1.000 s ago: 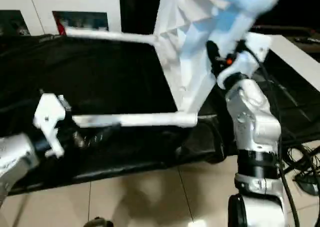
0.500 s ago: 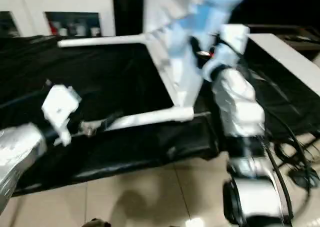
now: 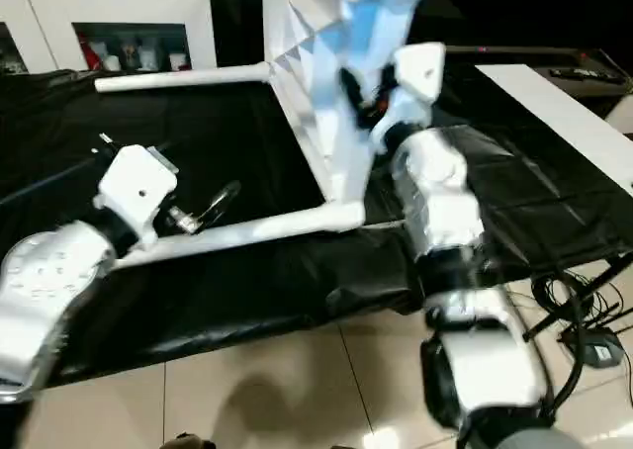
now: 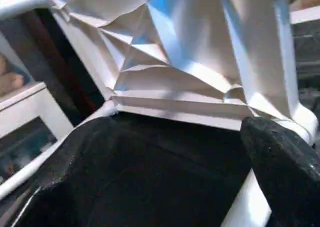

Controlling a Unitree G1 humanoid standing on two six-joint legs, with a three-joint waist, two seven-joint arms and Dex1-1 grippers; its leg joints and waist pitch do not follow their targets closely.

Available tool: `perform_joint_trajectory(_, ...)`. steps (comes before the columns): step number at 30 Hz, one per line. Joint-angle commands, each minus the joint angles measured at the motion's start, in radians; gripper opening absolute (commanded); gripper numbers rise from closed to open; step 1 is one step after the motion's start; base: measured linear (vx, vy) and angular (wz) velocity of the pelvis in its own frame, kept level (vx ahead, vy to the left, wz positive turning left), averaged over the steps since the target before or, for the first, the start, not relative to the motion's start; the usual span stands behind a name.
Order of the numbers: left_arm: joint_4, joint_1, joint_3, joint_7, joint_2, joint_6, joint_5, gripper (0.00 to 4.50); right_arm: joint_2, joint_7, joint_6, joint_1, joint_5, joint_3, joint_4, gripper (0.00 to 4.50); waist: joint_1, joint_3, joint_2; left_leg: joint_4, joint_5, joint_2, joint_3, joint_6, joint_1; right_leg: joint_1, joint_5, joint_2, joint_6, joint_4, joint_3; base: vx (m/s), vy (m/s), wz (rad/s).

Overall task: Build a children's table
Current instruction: Flip table

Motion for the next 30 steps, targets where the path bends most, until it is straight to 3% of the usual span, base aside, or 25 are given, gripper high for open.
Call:
perform_joint_trajectory(1, 0.011, 0.02, 0.026, 0.016, -0.032, 0.003, -0.042, 4.5, -0.007, 0.008, -0.014, 0.033, 0.0, -0.003, -0.049, 3.12, 0.006, -0.07, 0.01, -0.063, -0.175, 0.039, -0.011, -0.023, 0.03, 0.034, -0.025, -0.048, -0.181, -0.067, 0.036, 0.0, 0.0, 0.0)
perform_joint_trajectory(2, 0.015, 0.033, 0.046, 0.011, -0.055, 0.01, -0.081, 4.5, -0.016, 0.008, -0.039, 0.058, -0.013, 0.001, -0.082, 3.12, 0.008, -0.07, 0.009, -0.063, -0.176, 0.039, -0.012, -0.025, 0.03, 0.035, -0.026, -0.048, -0.18, -0.067, 0.035, 0.0, 0.0, 0.0)
perform_joint_trajectory(3, 0.021, 0.044, 0.065, 0.011, -0.077, 0.009, -0.105, 4.5, -0.019, 0.017, -0.056, 0.081, -0.015, 0.001, -0.108, 3.12, 0.008, -0.07, 0.023, -0.064, -0.19, 0.039, -0.013, -0.034, 0.03, 0.033, -0.031, -0.048, -0.179, -0.067, 0.036, 0.0, 0.0, 0.0)
perform_joint_trajectory(4, 0.021, 0.045, 0.067, 0.012, -0.08, 0.009, -0.109, 4.5, -0.019, 0.019, -0.059, 0.084, -0.016, 0.001, -0.111, 3.12, 0.009, -0.07, 0.015, -0.065, -0.209, 0.039, -0.012, -0.037, 0.031, 0.033, -0.043, -0.047, -0.175, -0.071, 0.036, 0.0, 0.0, 0.0)
perform_joint_trajectory(5, 0.04, 0.064, 0.096, 0.033, -0.115, -0.016, -0.123, 4.5, -0.02, 0.041, -0.085, 0.13, -0.004, -0.006, -0.166, 3.12, 0.008, -0.07, 0.024, -0.066, -0.221, 0.038, -0.015, -0.039, 0.032, 0.033, -0.056, -0.047, -0.174, -0.071, 0.035, 0.0, 0.0, 0.0)
perform_joint_trajectory(6, 0.053, 0.072, 0.107, 0.053, -0.128, -0.036, -0.114, 4.5, -0.017, 0.053, -0.093, 0.156, 0.008, -0.01, -0.196, 3.12, 0.009, -0.066, 0.025, -0.068, -0.253, 0.039, -0.014, -0.04, 0.033, 0.031, -0.084, -0.047, -0.162, -0.08, 0.037, 0.0, 0.0, 0.0)
perform_joint_trajectory(14, 0.098, 0.144, 0.131, 0.192, -0.184, -0.117, -0.024, 4.5, -0.019, 0.046, -0.152, 0.383, 0.011, -0.019, -0.447, 3.12, 0.006, -0.066, 0.02, -0.075, -0.29, 0.044, -0.023, -0.031, 0.031, 0.032, -0.127, -0.048, -0.12, -0.087, 0.037, 0.0, 0.0, 0.0)
perform_joint_trajectory(15, 0.097, 0.153, 0.137, 0.196, -0.193, -0.12, -0.025, 4.5, -0.015, 0.031, -0.158, 0.405, 0.007, -0.028, -0.469, 3.12, 0.006, -0.064, 0.018, -0.076, -0.294, 0.043, -0.022, -0.029, 0.031, 0.03, -0.139, -0.048, -0.119, -0.09, 0.038, 0.0, 0.0, 0.0)
perform_joint_trajectory(16, 0.095, 0.166, 0.144, 0.206, -0.2, -0.139, -0.017, 4.5, -0.011, 0.002, -0.166, 0.44, -0.011, -0.043, -0.505, 3.12, 0.005, -0.062, 0.01, -0.077, -0.306, 0.044, -0.022, -0.029, 0.031, 0.028, -0.162, -0.047, -0.116, -0.094, 0.037, 0.0, 0.0, 0.0)
perform_joint_trajectory(19, 0.092, 0.199, 0.16, 0.233, -0.207, -0.177, -0.001, 4.5, -0.004, -0.04, -0.098, 0.528, -0.017, -0.062, -0.6, 3.12, 0.009, -0.058, 0.015, -0.08, -0.345, 0.044, -0.023, -0.031, 0.036, 0.022, -0.216, -0.045, -0.095, -0.1, 0.039, 0.0, 0.0, 0.0)
perform_joint_trajectory(20, 0.086, 0.211, 0.164, 0.24, -0.208, -0.182, 0.002, 4.5, -0.007, -0.047, -0.045, 0.554, -0.011, -0.058, -0.625, 3.12, 0.007, -0.059, 0.006, -0.082, -0.345, 0.044, -0.025, -0.029, 0.033, 0.025, -0.22, -0.044, -0.091, -0.099, 0.038, 0.0, 0.0, 0.0)
perform_joint_trajectory(22, 0.063, 0.256, 0.196, 0.275, -0.225, -0.194, 0.003, 4.5, -0.028, -0.018, 0.069, 0.682, -0.015, 0.013, -0.721, 3.12, 0.008, -0.054, 0.01, -0.084, -0.372, 0.044, -0.026, -0.032, 0.034, 0.022, -0.261, -0.046, -0.078, -0.104, 0.039, 0.0, 0.0, 0.0)
perform_joint_trajectory(24, 0.059, 0.279, 0.213, 0.308, -0.237, -0.199, 0.016, 4.5, -0.046, 0.001, 0.106, 0.749, -0.057, 0.085, -0.751, 3.12, 0.009, -0.051, 0.016, -0.087, -0.391, 0.046, -0.029, -0.036, 0.033, 0.022, -0.266, -0.047, -0.073, -0.109, 0.039, 0.0, 0.0, 0.0)
perform_joint_trajectory(26, 0.057, 0.29, 0.211, 0.327, -0.239, -0.205, 0.04, 4.5, -0.058, 0.012, 0.108, 0.775, -0.094, 0.131, -0.744, 3.12, 0.004, -0.049, 0.01, -0.088, -0.44, 0.043, -0.032, -0.045, 0.033, 0.019, -0.344, -0.05, -0.064, -0.117, 0.037, 0.0, 0.0, 0.0)
perform_joint_trajectory(27, 0.053, 0.297, 0.202, 0.331, -0.242, -0.207, 0.053, 4.5, -0.058, 0.014, 0.096, 0.774, -0.116, 0.148, -0.735, 3.12, -0.003, -0.047, 0.014, -0.092, -0.478, 0.049, -0.045, -0.075, 0.042, 0.014, -0.377, -0.036, -0.059, -0.116, 0.027, 0.0, 0.0, 0.0)
perform_joint_trajectory(28, 0.053, 0.297, 0.202, 0.331, -0.242, -0.207, 0.053, 4.5, -0.058, 0.014, 0.096, 0.774, -0.116, 0.148, -0.735, 3.12, -0.002, -0.039, 0.031, -0.137, -0.56, 0.035, -0.097, -0.048, -0.013, 0.055, -0.387, -0.036, -0.06, -0.098, -0.036, 0.0, 0.0, 0.0)
perform_joint_trajectory(29, 0.052, 0.302, 0.192, 0.336, -0.245, -0.217, 0.067, 4.5, -0.053, 0.009, 0.093, 0.771, -0.132, 0.155, -0.734, 3.12, -0.009, -0.047, 0.044, -0.138, -0.614, 0.049, -0.133, -0.056, -0.003, 0.056, -0.334, -0.033, -0.075, -0.088, -0.046, -0.025, -0.031, 0.38)
perform_joint_trajectory(30, 0.052, 0.304, 0.184, 0.342, -0.247, -0.229, 0.08, 4.5, -0.047, 0.002, 0.091, 0.765, -0.14, 0.156, -0.73, 3.12, -0.028, -0.044, 0.066, -0.167, -0.711, 0.08, -0.204, -0.063, 0.012, 0.06, -0.209, -0.01, -0.138, -0.051, -0.061, -0.025, -0.031, 0.38)
